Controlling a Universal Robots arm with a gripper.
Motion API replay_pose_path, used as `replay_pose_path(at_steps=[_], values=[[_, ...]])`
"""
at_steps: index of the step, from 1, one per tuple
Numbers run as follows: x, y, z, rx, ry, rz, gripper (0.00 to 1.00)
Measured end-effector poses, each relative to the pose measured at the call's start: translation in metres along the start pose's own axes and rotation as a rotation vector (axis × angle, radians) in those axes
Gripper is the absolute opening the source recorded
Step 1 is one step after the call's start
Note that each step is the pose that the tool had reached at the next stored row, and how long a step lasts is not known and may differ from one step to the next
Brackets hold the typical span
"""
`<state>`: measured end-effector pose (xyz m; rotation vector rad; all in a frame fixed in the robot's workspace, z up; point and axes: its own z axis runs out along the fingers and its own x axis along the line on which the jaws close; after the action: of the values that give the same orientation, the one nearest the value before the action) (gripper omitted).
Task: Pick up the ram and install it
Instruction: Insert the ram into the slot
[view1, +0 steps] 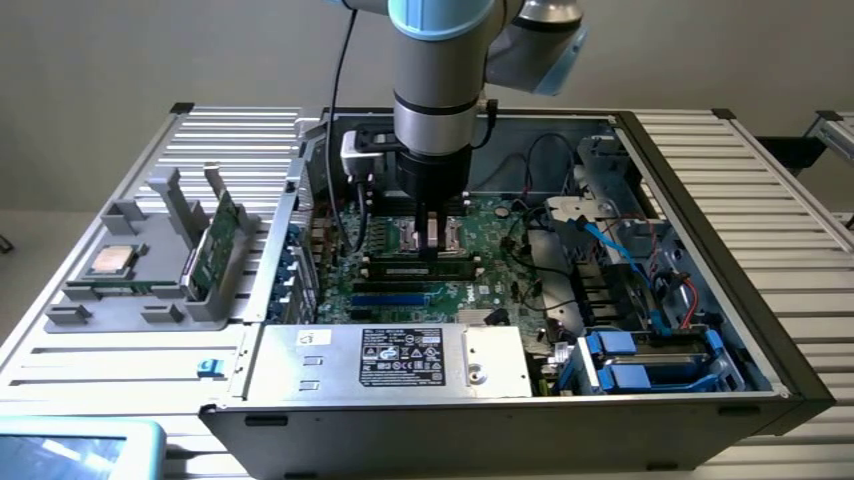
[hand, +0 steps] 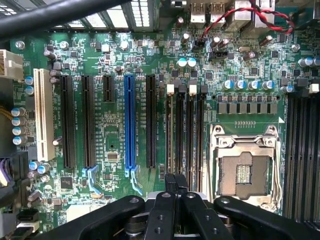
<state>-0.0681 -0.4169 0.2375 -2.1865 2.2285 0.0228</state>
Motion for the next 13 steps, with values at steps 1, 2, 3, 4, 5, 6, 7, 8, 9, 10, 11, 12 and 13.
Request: replay_pose_path(at_steps=[1, 2, 3, 4, 5, 6, 7, 8, 9, 10, 11, 12, 13], values=[[0.0000, 0.0000, -0.0001, 0.0001, -0.0001, 0.004, 0.09], [0.0000, 0.0000, -0.0001, 0.0004, -0.0001, 0.015, 0.09], [0.0000, -0.0001, 0.0000, 0.0007, -0.0002, 0.025, 0.09], [0.0000, -0.0001, 0.0000, 0.0007, -0.0001, 0.030, 0.09], [0.0000, 0.0000, -0.0001, 0.0008, 0.0000, 0.033, 0.09], [0.0000, 0.0000, -0.0002, 0.0008, 0.0000, 0.033, 0.09], [0.0000, 0.0000, -0.0007, 0.0007, 0.0004, 0.033, 0.09], [0.0000, 0.0000, -0.0015, 0.0006, 0.0005, 0.032, 0.09], [-0.0001, -0.0002, -0.0026, 0.0006, 0.0003, 0.027, 0.09], [-0.0001, -0.0004, -0.0037, 0.0005, 0.0002, 0.024, 0.09], [-0.0001, -0.0005, -0.0049, 0.0003, 0.0002, 0.021, 0.09], [-0.0002, -0.0007, -0.0063, 0.0003, 0.0001, 0.017, 0.09], [-0.0002, -0.0009, -0.0077, 0.0001, 0.0001, 0.011, 0.09]])
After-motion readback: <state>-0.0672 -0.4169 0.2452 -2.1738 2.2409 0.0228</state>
